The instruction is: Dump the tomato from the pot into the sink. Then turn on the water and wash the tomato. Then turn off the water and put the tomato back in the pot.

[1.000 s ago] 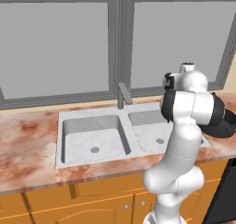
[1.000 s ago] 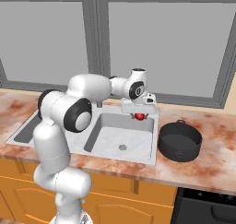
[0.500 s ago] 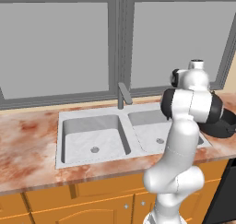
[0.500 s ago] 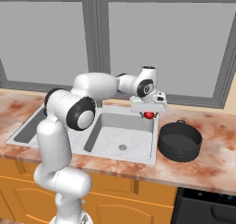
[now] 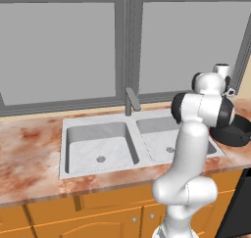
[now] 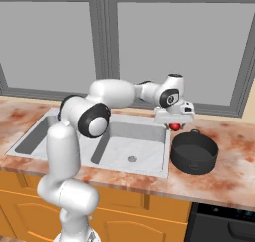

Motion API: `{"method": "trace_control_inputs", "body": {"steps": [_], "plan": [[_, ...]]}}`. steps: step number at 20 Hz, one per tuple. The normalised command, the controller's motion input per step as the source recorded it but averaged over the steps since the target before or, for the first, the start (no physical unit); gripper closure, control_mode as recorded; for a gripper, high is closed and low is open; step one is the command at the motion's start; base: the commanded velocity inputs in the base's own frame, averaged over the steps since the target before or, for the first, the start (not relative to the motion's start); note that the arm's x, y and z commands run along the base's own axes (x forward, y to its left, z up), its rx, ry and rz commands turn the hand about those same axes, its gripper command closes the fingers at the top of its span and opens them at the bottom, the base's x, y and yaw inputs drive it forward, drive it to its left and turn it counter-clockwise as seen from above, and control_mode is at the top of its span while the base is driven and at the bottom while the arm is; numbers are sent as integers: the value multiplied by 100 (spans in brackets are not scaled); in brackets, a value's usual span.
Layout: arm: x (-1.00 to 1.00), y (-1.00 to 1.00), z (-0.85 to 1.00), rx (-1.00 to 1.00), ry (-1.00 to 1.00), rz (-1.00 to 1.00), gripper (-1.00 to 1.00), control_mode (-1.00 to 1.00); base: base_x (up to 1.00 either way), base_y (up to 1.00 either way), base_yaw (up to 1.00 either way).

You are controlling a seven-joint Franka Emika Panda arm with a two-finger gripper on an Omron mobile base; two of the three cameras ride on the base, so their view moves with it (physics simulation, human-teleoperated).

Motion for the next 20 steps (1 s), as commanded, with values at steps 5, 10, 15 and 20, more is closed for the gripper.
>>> {"method": "trace_control_inputs", "body": {"steps": [5, 10, 15, 20], "plan": [[-8, -54, 0, 0, 0, 0, 100, -100, 0, 0, 0], [-2, -23, -22, 0, -4, 0, 100, -100, 0, 0, 0], [-7, -25, -38, 0, -5, 0, 100, -100, 0, 0, 0], [-6, -19, -41, 0, 0, 0, 100, -100, 0, 0, 0]]}}
